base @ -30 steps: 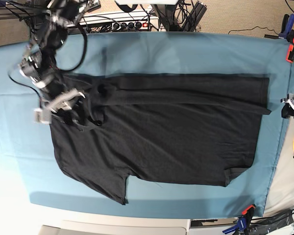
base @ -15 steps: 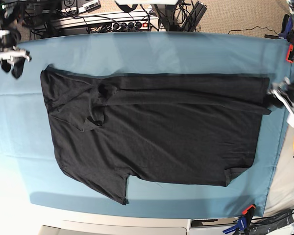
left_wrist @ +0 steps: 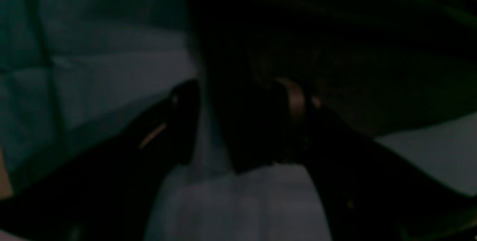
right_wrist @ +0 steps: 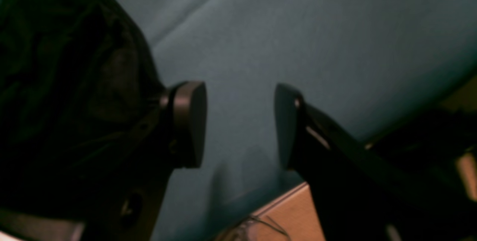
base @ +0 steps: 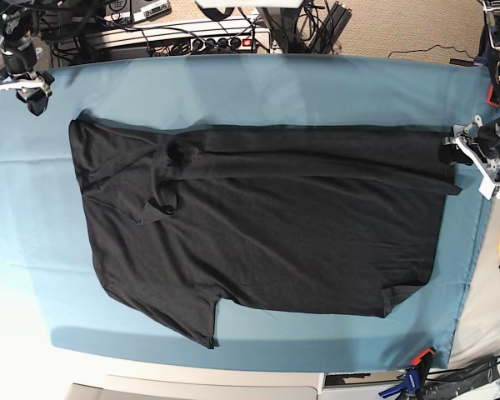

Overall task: Fold the T-shirt properly
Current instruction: 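Grasp both shoulder corners of the black shirt with both grippers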

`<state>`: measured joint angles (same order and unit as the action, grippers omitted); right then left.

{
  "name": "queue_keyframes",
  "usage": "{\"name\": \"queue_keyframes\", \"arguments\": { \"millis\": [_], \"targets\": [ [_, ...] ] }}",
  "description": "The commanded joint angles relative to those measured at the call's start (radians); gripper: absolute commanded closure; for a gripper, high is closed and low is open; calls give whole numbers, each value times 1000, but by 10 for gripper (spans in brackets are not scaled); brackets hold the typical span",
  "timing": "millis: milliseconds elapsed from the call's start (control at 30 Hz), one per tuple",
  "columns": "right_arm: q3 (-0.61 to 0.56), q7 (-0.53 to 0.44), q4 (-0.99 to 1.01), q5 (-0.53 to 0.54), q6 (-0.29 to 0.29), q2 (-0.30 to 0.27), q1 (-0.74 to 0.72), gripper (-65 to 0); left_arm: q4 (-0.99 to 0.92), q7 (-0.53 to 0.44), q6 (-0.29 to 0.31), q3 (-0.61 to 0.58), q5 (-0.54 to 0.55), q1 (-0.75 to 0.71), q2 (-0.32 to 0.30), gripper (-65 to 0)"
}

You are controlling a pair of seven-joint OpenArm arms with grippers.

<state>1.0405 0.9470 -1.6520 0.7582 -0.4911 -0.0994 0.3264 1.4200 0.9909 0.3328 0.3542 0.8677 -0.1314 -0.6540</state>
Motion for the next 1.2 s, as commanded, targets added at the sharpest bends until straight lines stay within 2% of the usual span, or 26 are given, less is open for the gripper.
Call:
{"name": "queue_keyframes", "arguments": {
  "millis": [0,400,667,833,1167],
  "targets": [
    [6,-16,-4,34,-8,-14,0,-294,14,-8,0,11,3,9,-25,-324],
    [-38,-18,12,33,-9,-13,-84,-294,14,11,8,11,8,-24,-24,-324],
    [-108,-38,14,-12,6,15,-175,-294,14,8,8,11,7,-24,-22,-324],
    [-145,-64,89,-6,14,35,-184,-294,14,5,8,11,7,-24,-22,-324],
    [-145,-45,176,13,14,37,-202,-293,14,5,8,11,0,-24,-22,-324]
  ]
}}
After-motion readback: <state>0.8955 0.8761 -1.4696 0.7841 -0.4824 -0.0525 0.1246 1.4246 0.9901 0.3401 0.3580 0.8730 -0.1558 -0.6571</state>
